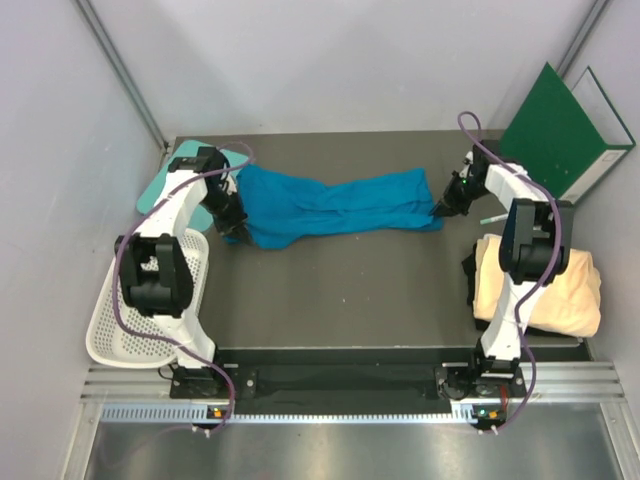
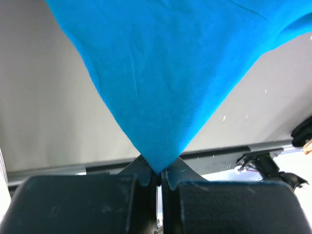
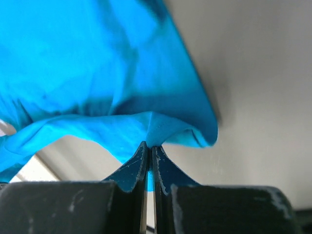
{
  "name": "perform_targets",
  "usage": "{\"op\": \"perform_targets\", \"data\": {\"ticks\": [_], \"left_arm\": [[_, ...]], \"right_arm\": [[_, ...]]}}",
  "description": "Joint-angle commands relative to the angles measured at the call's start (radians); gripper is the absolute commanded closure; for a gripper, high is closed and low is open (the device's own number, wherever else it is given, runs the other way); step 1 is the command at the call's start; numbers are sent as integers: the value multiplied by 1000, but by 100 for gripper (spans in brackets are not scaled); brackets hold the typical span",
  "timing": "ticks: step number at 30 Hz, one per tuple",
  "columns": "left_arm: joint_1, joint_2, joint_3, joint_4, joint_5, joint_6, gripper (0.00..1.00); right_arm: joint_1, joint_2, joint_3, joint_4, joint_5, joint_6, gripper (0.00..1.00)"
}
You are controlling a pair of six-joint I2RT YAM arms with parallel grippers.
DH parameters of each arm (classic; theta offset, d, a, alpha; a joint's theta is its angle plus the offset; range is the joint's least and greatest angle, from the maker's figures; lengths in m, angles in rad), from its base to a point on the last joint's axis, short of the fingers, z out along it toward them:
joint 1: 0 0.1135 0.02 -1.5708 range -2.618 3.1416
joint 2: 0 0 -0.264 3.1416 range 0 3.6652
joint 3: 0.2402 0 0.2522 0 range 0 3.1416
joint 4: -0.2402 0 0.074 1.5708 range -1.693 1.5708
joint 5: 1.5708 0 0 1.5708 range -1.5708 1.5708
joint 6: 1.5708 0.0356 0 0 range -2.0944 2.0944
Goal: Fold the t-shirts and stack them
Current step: Fold the other side of the tshirt into a rectangle
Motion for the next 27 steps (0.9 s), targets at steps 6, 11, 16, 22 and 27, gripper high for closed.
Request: {"op": "perform_targets", "data": {"ticks": [6, 11, 16, 22, 27], "left_arm": [[4, -239, -143, -77, 17, -8, 100], [4, -284, -218, -111, 45, -3, 100], [4, -321, -277, -126, 65, -6, 100], [4, -298, -251, -102, 65, -2, 100], [4, -235, -171, -56, 56, -6, 100]], "right_arm": [[-3, -242, -225, -64, -30, -67, 99], [-3, -290, -325, -102, -16, -96, 99], [-3, -294, -393, -119, -10, -120, 99], [-3, -250, -303, -123, -17, -122, 98], [-3, -166, -157, -130, -33, -114, 98]]}}
